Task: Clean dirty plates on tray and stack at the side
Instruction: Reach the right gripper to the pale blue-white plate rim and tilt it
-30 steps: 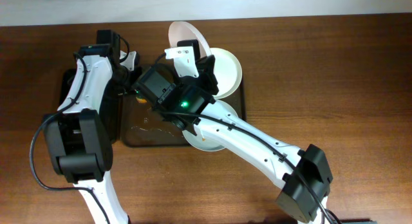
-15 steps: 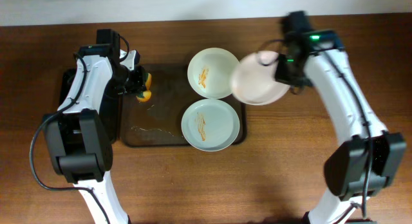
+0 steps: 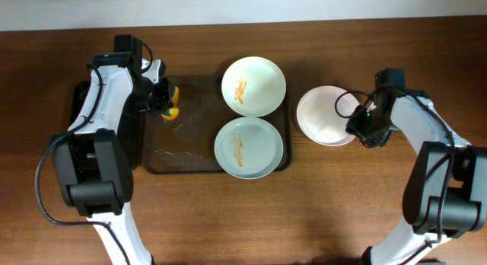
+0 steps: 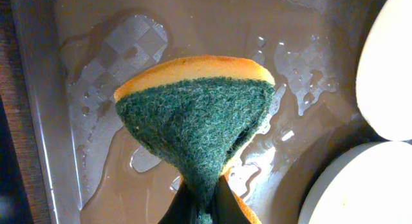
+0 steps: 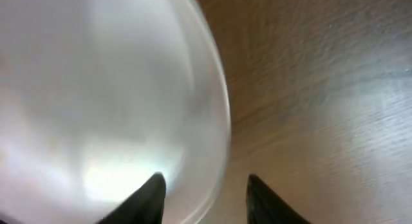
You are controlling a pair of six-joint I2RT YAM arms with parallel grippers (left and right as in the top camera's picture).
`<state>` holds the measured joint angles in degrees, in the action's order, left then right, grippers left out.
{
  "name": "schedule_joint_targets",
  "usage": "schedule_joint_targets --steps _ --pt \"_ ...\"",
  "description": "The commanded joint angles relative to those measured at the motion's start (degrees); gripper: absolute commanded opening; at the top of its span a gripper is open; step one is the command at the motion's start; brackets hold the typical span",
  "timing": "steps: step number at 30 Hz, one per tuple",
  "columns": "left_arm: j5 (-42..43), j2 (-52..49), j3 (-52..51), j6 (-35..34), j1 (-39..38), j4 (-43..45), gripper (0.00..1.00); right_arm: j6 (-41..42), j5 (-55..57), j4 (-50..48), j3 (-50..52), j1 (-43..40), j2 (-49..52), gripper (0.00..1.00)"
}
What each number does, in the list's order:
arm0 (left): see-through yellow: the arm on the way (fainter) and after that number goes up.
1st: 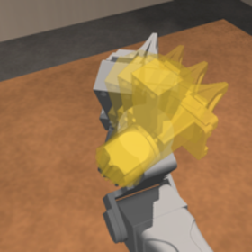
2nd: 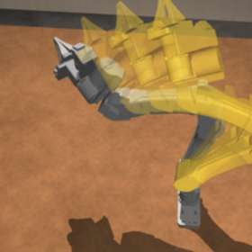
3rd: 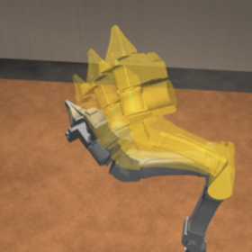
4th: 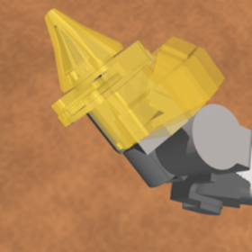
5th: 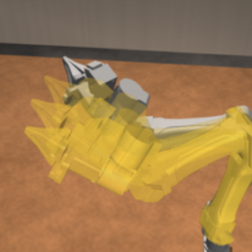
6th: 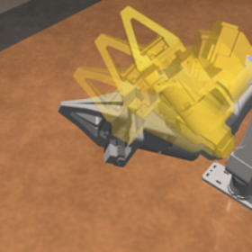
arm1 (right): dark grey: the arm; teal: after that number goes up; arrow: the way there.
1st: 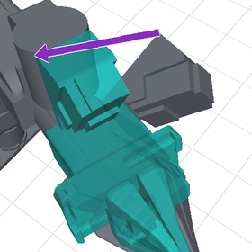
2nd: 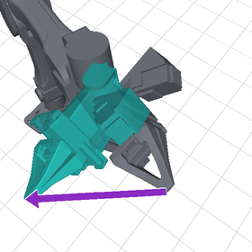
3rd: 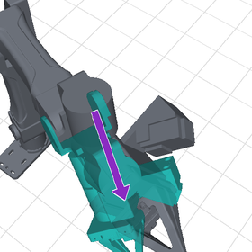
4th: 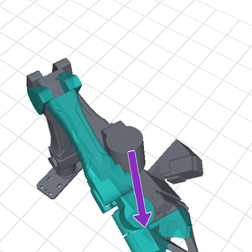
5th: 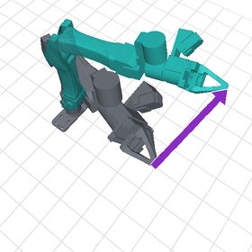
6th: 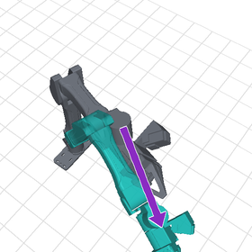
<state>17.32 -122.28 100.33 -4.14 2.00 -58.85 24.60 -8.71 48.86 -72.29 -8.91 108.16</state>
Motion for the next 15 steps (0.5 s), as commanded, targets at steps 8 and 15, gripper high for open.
schedule_joint_targets --steps 8,15 --pt "0.6 0.3 -0.1 -0.4 0.2 0.1 0.01 -7.9 -6.1 10.3 -9.2 18.3 -8.3 0.53" --pt "0.6 0.3 -0.1 -0.4 0.2 0.1 0.01 -9.4 -6.1 4.2 -7.5 28.1 4.4 0.53"
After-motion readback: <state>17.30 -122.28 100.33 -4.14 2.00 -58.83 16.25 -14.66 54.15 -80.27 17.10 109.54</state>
